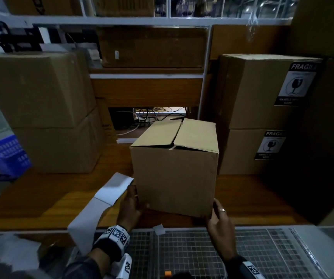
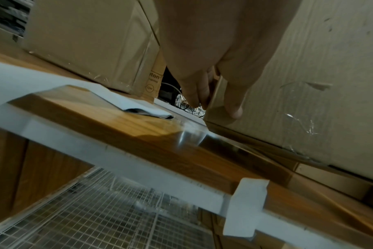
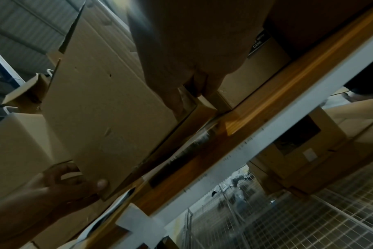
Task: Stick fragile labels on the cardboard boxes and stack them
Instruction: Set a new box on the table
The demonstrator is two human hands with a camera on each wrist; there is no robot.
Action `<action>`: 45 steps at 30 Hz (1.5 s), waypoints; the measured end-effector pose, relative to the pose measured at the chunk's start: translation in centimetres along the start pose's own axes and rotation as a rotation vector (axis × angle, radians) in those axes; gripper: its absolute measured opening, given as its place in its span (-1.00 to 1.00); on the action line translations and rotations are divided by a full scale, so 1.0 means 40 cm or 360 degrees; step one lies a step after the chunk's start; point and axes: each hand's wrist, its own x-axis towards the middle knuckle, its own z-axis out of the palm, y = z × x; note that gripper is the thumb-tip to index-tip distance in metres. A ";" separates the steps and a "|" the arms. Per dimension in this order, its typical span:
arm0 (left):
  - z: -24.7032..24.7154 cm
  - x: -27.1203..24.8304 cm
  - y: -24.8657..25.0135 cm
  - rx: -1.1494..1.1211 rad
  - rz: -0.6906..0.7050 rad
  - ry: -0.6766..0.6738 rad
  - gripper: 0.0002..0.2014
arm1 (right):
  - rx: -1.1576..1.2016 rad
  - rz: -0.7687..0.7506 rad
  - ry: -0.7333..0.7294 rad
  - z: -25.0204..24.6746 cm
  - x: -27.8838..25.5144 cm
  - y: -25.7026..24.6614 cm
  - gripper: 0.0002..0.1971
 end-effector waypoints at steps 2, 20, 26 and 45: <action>0.002 0.003 -0.005 0.0046 -0.0009 -0.0015 -0.20 | -0.0014 0.0028 0.0006 0.014 -0.001 0.015 -0.40; 0.004 0.034 -0.029 0.0074 -0.0282 -0.0275 -0.34 | -0.0049 0.0196 -0.0024 0.059 -0.023 0.047 -0.37; -0.026 0.089 0.005 0.0257 -0.0427 -0.0296 -0.53 | -0.0071 0.0088 -0.0104 0.088 -0.045 0.023 -0.46; -0.020 0.038 0.117 0.0051 -0.0406 -0.0209 -0.28 | -0.0213 -0.0244 -0.0840 0.213 -0.039 -0.098 -0.35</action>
